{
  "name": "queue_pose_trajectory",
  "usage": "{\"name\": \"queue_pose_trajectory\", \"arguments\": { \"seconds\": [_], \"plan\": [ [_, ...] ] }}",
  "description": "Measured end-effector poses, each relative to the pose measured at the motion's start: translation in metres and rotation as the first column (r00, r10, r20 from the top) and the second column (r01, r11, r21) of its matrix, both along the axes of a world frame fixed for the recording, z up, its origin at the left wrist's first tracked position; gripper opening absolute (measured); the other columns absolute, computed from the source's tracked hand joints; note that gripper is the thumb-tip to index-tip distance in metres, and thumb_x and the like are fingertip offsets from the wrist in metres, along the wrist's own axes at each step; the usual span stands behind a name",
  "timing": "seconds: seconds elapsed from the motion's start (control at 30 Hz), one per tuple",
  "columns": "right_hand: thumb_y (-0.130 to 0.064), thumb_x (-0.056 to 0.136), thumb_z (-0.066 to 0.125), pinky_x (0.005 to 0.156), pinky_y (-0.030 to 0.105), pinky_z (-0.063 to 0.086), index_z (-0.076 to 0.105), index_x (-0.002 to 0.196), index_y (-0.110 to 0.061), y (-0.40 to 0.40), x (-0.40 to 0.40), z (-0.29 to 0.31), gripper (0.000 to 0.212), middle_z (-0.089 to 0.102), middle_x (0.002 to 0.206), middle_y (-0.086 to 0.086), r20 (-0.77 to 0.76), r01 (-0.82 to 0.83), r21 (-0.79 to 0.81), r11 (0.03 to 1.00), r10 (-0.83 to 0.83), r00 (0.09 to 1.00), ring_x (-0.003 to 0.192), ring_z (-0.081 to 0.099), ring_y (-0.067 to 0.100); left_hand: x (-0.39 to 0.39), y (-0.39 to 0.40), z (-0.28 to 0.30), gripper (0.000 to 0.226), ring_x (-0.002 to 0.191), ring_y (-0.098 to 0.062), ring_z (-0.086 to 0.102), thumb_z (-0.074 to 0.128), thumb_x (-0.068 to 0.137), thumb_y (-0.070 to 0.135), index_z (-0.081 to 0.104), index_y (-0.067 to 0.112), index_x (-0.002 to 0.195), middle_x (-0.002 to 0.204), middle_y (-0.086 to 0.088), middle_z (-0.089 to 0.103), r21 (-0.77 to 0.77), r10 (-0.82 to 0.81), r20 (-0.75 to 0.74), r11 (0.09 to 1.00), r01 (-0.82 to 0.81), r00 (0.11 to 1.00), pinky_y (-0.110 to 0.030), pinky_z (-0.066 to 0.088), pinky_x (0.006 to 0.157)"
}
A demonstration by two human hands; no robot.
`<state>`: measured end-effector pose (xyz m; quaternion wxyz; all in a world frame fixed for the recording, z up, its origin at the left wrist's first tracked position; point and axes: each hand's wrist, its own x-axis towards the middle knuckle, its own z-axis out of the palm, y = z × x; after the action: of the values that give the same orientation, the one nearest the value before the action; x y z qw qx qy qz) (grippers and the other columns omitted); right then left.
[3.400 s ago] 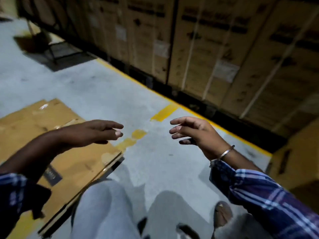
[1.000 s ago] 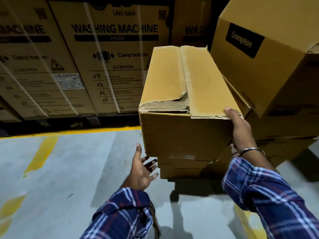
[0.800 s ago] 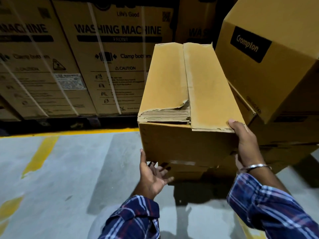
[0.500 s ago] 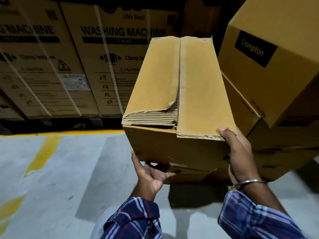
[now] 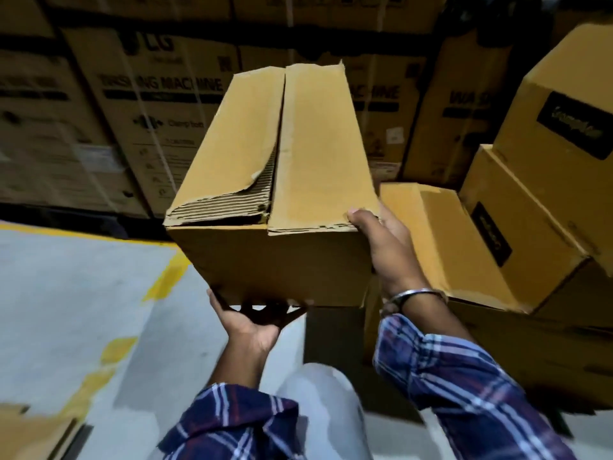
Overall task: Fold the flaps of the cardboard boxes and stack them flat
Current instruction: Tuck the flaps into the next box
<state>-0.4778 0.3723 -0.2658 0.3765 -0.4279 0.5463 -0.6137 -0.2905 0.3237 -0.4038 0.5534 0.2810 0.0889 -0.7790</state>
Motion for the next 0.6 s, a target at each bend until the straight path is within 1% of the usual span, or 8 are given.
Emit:
{"name": "queue_pose_trajectory", "arguments": {
  "seconds": [0.1,0.2,0.3,0.37,0.43,0.5,0.57,0.6],
  "plan": [
    [-0.045,0.077,0.067,0.11,0.037,0.047,0.063,0.136,-0.025,-0.021,0.069,-0.012,0.062,0.073,0.119,-0.012,-0.009,-0.073,0.023,0.997,0.073,0.997,0.114,0.066,0.007,0.068,-0.001,-0.01,0.09,0.122,-0.054,0.056,0.059,0.07,0.086,0.06,0.028,0.138,0.139,-0.02,0.059,-0.004,0.111,0.051,0.994,-0.111,0.992,-0.09,0.033,0.087],
    [-0.05,0.074,0.068,0.111,0.04,0.046,0.06,0.139,-0.025,-0.042,0.139,-0.046,0.07,0.071,0.124,-0.011,-0.005,-0.164,0.101,0.981,0.165,0.986,0.118,0.063,0.008,0.134,0.005,-0.037,0.087,0.122,-0.052,0.056,0.06,0.071,0.085,0.059,0.031,0.139,0.14,-0.019,0.058,0.027,0.211,0.11,0.976,-0.215,0.971,-0.088,0.034,0.09],
    [-0.029,0.09,0.065,0.104,0.031,0.049,0.067,0.124,-0.036,-0.058,0.191,-0.09,0.034,0.073,0.11,-0.022,0.013,-0.25,0.164,0.954,0.252,0.968,0.108,0.065,0.002,0.187,0.014,-0.073,0.097,0.123,-0.057,0.051,0.059,0.071,0.089,0.046,0.034,0.149,0.143,-0.021,0.052,0.131,0.284,0.135,0.944,-0.301,0.949,-0.086,0.038,0.087],
    [-0.023,0.093,0.064,0.1,0.027,0.049,0.068,0.114,-0.041,-0.064,0.213,-0.121,0.029,0.073,0.105,-0.025,0.045,-0.271,0.212,0.939,0.268,0.963,0.105,0.066,-0.001,0.209,0.021,-0.101,0.101,0.13,-0.056,0.045,0.057,0.072,0.09,0.039,0.033,0.154,0.147,-0.022,0.047,0.193,0.308,0.147,0.923,-0.333,0.94,-0.085,0.035,0.095],
    [-0.03,0.086,0.066,0.107,0.037,0.049,0.069,0.121,-0.038,-0.066,0.229,-0.156,0.035,0.074,0.114,-0.016,0.068,-0.294,0.267,0.918,0.286,0.956,0.115,0.065,0.009,0.225,0.028,-0.133,0.106,0.141,-0.052,0.037,0.052,0.074,0.091,0.033,0.029,0.158,0.158,-0.023,0.037,0.257,0.313,0.147,0.904,-0.341,0.938,-0.078,0.028,0.108],
    [-0.032,0.082,0.066,0.11,0.045,0.047,0.067,0.128,-0.036,-0.072,0.25,-0.2,0.046,0.074,0.118,-0.008,0.098,-0.336,0.325,0.884,0.322,0.942,0.118,0.066,0.019,0.245,0.029,-0.174,0.116,0.152,-0.049,0.02,0.047,0.075,0.093,0.015,0.026,0.164,0.168,-0.022,0.018,0.349,0.337,0.14,0.863,-0.365,0.931,-0.074,0.017,0.114],
    [-0.031,0.081,0.067,0.109,0.044,0.046,0.065,0.134,-0.033,-0.076,0.254,-0.243,0.053,0.074,0.119,-0.005,0.112,-0.345,0.393,0.853,0.328,0.938,0.118,0.066,0.022,0.248,0.035,-0.211,0.121,0.155,-0.048,0.008,0.047,0.075,0.093,-0.002,0.028,0.164,0.17,-0.02,0.002,0.426,0.341,0.136,0.827,-0.366,0.93,-0.076,0.014,0.115],
    [-0.032,0.079,0.069,0.107,0.043,0.045,0.065,0.134,-0.033,-0.077,0.254,-0.259,0.055,0.074,0.121,-0.006,0.112,-0.338,0.429,0.838,0.323,0.94,0.118,0.066,0.021,0.243,0.041,-0.227,0.119,0.155,-0.048,0.008,0.048,0.077,0.091,-0.003,0.029,0.164,0.171,-0.019,0.002,0.442,0.341,0.139,0.818,-0.367,0.93,-0.076,0.015,0.115]
  ]
}}
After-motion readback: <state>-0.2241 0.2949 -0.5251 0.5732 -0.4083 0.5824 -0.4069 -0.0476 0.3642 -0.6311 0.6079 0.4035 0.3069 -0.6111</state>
